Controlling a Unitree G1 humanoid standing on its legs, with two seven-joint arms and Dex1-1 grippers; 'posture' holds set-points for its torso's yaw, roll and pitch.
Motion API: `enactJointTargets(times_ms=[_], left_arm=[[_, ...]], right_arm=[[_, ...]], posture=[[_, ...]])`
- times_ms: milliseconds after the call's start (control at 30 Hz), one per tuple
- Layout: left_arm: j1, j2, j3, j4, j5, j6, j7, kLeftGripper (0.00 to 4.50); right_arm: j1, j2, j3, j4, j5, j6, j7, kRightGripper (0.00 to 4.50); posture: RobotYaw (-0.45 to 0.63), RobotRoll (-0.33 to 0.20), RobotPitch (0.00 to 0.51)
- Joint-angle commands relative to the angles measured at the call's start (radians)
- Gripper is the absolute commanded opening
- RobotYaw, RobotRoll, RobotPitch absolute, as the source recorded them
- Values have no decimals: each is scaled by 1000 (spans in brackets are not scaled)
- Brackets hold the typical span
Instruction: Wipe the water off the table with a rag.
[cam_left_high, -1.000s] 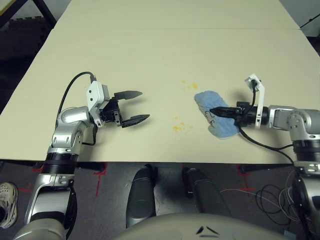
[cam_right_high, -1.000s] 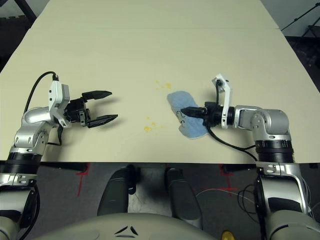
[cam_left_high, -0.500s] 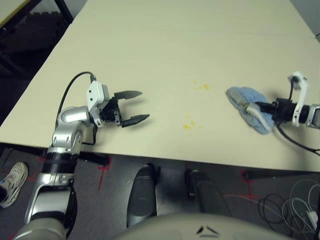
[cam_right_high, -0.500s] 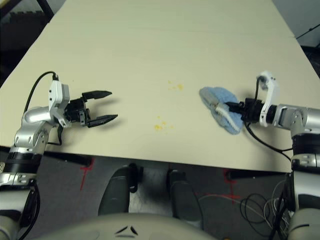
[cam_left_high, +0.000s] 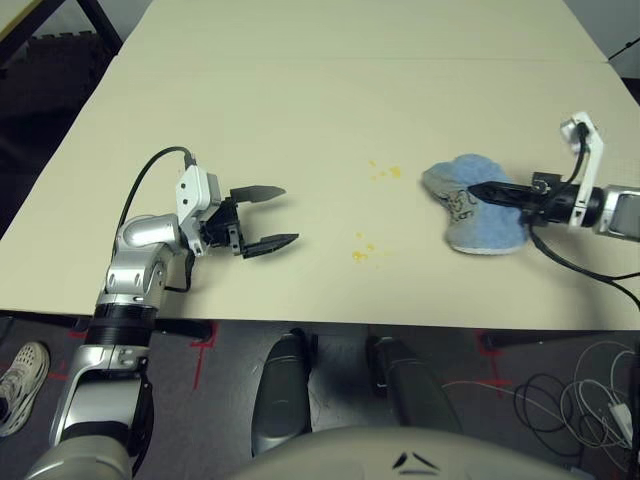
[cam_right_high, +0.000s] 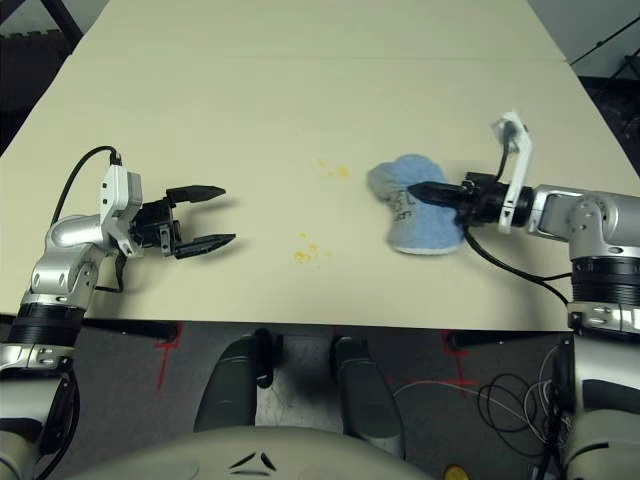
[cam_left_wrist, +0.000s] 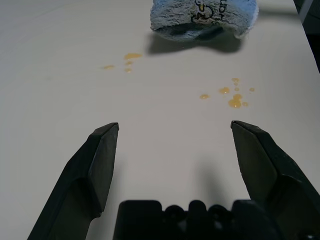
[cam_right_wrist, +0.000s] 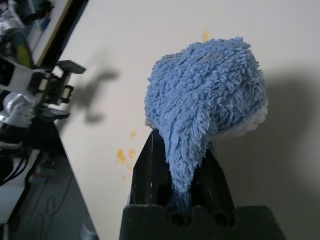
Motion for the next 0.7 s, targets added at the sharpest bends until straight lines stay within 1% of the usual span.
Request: enactJointTargets(times_ms=[33, 267, 500, 700], left_arm=[[24, 21, -14, -30, 10, 17, -25, 4500], [38, 35, -13, -71, 0, 58, -36, 4500], [56, 44, -16, -99, 1, 72, -46, 4500], [68, 42, -18, -114, 4, 74, -42, 4500]], right_arm=[[18, 35, -10, -85, 50, 52, -44, 114], [54, 92, 34, -154, 64, 85, -90, 114], [96, 126, 120, -175, 26, 49, -132, 114], [102, 196, 187, -195, 20, 46, -173, 114]], posture=[[133, 0, 212], [140, 0, 214], [146, 0, 217], [156, 0, 220]])
